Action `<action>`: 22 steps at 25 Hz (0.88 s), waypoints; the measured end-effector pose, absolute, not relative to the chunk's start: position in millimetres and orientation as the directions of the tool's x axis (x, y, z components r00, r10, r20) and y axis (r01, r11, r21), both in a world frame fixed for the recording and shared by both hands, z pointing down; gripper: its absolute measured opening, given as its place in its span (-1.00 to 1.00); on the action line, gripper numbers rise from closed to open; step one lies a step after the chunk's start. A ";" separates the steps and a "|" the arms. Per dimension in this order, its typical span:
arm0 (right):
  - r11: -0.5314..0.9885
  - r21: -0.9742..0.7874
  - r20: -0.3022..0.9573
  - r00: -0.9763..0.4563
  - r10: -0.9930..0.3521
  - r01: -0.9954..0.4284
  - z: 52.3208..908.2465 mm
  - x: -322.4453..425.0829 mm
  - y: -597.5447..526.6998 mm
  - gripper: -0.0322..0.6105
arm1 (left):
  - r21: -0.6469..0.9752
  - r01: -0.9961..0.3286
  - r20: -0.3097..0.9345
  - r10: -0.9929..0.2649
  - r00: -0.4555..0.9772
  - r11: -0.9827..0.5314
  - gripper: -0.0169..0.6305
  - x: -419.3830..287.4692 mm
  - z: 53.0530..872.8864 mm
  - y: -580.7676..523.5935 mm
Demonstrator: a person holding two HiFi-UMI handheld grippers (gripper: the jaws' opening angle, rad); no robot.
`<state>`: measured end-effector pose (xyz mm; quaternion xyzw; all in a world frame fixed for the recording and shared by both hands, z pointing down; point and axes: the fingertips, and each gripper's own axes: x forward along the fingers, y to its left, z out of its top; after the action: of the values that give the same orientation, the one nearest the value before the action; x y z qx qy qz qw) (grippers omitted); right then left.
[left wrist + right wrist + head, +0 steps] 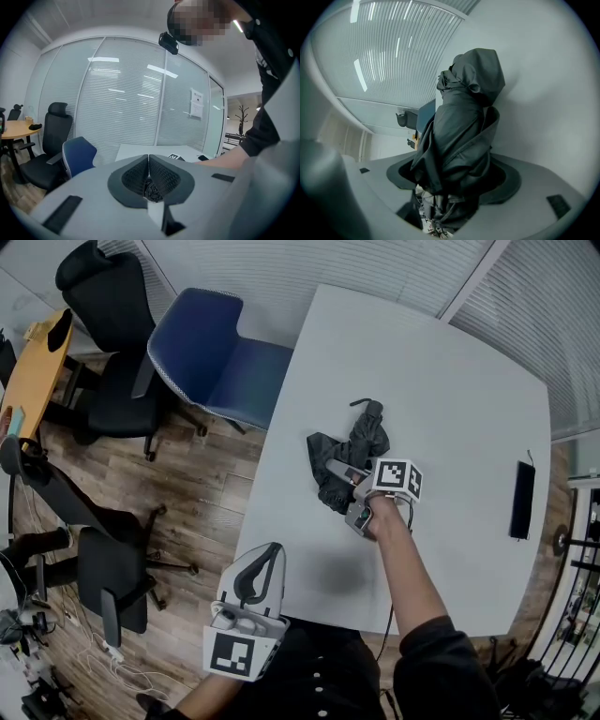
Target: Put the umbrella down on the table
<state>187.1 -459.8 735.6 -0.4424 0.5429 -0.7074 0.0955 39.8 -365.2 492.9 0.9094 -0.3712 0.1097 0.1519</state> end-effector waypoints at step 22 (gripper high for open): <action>-0.357 -0.802 0.557 -0.386 -0.735 -0.479 676.5 235.8 -427.8 -0.79 | 0.147 -0.663 0.217 -0.630 0.746 -0.734 -0.89 36.4 452.6 -338.0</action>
<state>235.8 -427.8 676.5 -0.5444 0.5576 -0.6181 0.1036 36.4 -338.0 452.6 0.9280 -0.3485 0.0762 0.1078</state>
